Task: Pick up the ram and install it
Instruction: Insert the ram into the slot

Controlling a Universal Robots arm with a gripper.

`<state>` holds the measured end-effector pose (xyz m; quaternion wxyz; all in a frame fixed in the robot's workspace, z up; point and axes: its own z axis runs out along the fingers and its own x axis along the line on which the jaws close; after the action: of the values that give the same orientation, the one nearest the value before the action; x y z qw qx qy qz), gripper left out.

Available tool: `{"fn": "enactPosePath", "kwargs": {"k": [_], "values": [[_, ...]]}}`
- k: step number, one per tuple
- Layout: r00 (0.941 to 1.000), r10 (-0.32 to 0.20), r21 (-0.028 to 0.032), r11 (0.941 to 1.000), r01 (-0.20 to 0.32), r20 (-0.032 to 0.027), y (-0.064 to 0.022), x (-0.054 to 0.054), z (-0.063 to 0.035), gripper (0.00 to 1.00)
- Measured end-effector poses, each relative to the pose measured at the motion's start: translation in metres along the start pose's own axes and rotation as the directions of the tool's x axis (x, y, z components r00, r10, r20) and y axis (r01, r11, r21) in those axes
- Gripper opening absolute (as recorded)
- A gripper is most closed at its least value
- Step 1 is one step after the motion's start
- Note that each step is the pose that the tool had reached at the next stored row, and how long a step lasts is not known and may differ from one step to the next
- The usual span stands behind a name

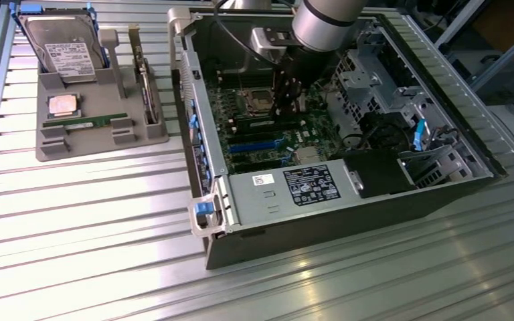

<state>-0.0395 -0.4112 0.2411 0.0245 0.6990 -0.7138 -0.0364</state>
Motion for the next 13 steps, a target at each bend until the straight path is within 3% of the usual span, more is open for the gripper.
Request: {"fn": "enactPosePath", "kwargs": {"k": [13], "values": [[1.0,0.0,-0.0015,1.0,0.0,0.0003,0.0001,0.0,0.0006,0.12]]}}
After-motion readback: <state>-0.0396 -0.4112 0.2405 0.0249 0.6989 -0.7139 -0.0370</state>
